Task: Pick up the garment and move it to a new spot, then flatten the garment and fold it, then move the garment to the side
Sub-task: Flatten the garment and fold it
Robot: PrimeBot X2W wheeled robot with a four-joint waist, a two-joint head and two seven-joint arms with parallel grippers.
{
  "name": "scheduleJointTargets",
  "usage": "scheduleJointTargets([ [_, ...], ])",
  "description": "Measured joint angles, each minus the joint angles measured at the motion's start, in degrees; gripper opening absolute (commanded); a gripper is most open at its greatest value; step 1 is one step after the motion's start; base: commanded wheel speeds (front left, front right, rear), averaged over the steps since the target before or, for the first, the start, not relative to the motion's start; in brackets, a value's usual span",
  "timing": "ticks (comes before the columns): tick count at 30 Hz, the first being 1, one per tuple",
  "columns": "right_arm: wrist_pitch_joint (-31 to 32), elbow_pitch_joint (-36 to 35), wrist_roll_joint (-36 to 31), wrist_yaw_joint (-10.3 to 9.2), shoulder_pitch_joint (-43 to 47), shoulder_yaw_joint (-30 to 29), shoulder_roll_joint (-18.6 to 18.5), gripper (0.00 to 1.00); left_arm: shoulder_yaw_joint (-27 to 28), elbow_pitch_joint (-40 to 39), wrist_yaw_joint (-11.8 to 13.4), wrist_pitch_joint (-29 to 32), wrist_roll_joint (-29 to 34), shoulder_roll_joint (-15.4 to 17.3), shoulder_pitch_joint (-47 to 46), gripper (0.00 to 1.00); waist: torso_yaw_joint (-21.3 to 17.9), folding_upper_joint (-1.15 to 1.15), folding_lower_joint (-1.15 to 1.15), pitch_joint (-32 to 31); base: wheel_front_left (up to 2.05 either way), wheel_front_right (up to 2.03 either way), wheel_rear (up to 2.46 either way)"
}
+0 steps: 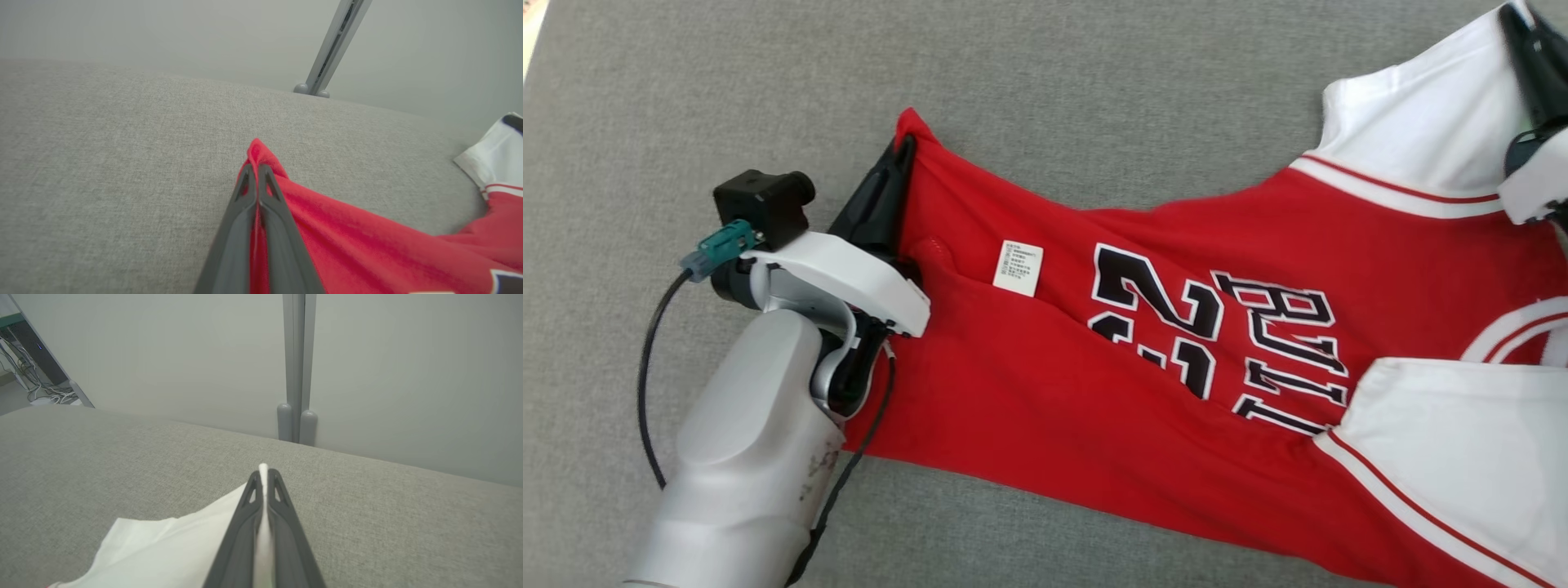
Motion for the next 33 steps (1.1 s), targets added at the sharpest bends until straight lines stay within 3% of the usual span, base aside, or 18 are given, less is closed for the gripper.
scheduleJointTargets([
  [7,-6.89,-6.71,-0.44,0.00,3.92,-5.16,-1.68,0.00,0.64,-2.77,0.49,0.52,-0.15,3.43,1.95,0.00,-3.49,0.00,0.00,-2.44,0.00,0.00,0.00],
  [18,-7.53,-13.40,-0.82,-0.01,12.55,-7.77,2.31,0.00,1.37,-8.22,1.37,2.59,-1.58,6.62,7.78,0.00,-7.43,0.00,0.00,-5.90,0.00,0.00,0.00],
  [23,-9.22,-19.70,1.00,-0.04,23.23,-9.05,4.20,0.00,1.16,-12.21,2.41,1.44,-1.56,7.95,14.01,0.00,-8.57,0.00,0.00,-7.26,0.00,0.00,0.00],
  [33,-10.60,-31.34,2.67,-0.05,45.97,-18.05,9.27,0.00,3.12,-23.77,6.23,2.05,-1.85,12.56,24.71,0.00,-10.54,0.00,0.00,-9.65,0.00,0.00,0.00],
])
